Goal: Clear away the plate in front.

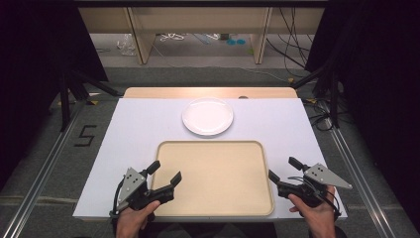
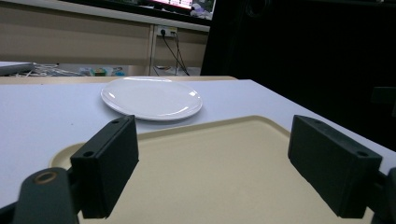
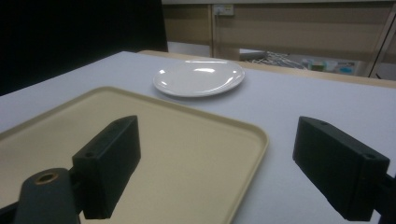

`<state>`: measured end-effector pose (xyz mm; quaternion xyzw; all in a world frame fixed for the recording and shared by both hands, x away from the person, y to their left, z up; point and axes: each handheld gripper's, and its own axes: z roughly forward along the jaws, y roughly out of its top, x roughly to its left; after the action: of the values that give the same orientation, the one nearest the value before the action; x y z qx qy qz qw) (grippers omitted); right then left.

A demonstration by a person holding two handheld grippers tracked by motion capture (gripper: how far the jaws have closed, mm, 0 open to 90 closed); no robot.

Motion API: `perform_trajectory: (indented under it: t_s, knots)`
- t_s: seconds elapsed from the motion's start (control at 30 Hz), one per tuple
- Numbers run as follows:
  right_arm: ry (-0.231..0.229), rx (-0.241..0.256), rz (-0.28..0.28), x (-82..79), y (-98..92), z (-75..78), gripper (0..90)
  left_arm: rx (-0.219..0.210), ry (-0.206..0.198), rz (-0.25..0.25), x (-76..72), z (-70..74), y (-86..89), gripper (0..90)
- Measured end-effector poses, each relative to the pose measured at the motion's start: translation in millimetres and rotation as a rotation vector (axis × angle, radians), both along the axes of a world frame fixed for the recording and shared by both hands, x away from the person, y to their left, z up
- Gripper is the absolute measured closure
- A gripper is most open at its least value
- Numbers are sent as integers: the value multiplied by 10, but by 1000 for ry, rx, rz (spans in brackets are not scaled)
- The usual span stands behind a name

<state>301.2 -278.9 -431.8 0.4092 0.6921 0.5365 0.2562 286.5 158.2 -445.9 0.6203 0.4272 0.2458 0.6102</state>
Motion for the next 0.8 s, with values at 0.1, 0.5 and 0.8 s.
perform_trajectory:
  t_s: [0.1, 0.5, 0.8]
  knots:
    - [-4, -3, 0, 2, 3, -5, 159, 0, 2, 1, 2, 0, 1, 157]
    - [5, -8, 8, 0, 6, -7, 159, -8, 19, -16, 15, -15, -42, 156]
    - [3, -2, 13, 4, 8, -15, 159, -60, 51, -36, 49, -23, -69, 155]
